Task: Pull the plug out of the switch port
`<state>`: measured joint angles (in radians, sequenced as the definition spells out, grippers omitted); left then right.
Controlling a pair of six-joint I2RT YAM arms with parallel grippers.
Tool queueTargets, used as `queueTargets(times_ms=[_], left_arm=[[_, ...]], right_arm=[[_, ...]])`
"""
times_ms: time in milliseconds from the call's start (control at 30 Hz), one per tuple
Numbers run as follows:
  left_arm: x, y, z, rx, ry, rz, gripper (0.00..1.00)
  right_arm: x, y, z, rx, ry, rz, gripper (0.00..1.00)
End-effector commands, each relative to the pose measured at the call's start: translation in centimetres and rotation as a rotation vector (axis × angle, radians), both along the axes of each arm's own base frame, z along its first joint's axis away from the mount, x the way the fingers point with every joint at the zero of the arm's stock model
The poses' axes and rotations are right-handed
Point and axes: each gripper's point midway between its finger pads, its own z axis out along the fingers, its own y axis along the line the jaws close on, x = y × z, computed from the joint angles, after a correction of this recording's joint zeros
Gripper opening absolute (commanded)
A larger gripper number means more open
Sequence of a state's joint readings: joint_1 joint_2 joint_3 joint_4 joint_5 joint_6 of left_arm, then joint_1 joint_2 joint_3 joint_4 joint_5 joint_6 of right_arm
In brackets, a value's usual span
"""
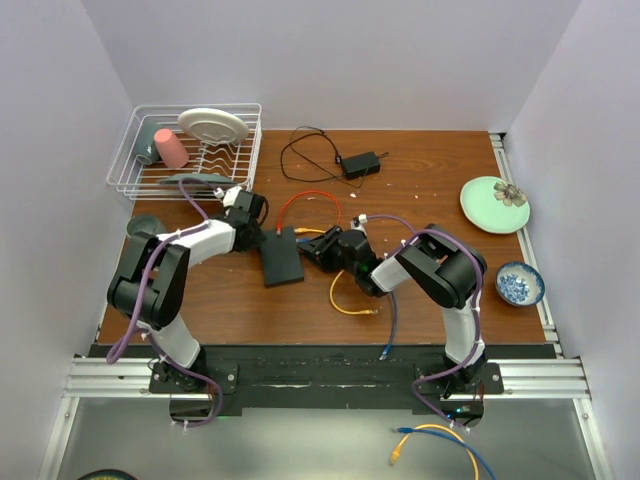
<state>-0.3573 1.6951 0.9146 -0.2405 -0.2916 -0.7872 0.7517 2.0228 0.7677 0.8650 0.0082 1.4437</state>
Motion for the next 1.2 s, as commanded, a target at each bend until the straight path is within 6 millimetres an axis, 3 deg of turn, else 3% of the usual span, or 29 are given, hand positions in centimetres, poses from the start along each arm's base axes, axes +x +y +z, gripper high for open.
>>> queueTargets(times_ms=[0, 333, 800, 967, 1167], left_arm=[[1.3, -2.4, 0.0, -0.033, -0.024, -0.09, 0.0], [1.2, -2.7, -0.5, -0.038, -0.017, -0.103, 0.0], [0.9, -3.0, -0.2, -0.066, -0.03, -0.098, 0.0], [0.6, -3.1, -0.4, -0.079, -0.027, -0.095, 0.0], [0.6, -3.0, 0.1, -0.087, -0.041, -0.082, 0.0]], right_arm=[[-1.4, -0.5, -3.4, -0.084, 0.066, 0.012, 0.42], [-0.8, -0.1, -4.1, 0.01, 0.112, -0.048, 0.38], [-0.5, -0.8, -2.7, 0.123, 0.055, -0.117, 0.45], [-0.5, -1.5, -2.8, 0.14, 0.079, -0.159, 0.43], [-0.4, -1.2, -1.1, 0.193, 0.04, -0.155, 0.48]])
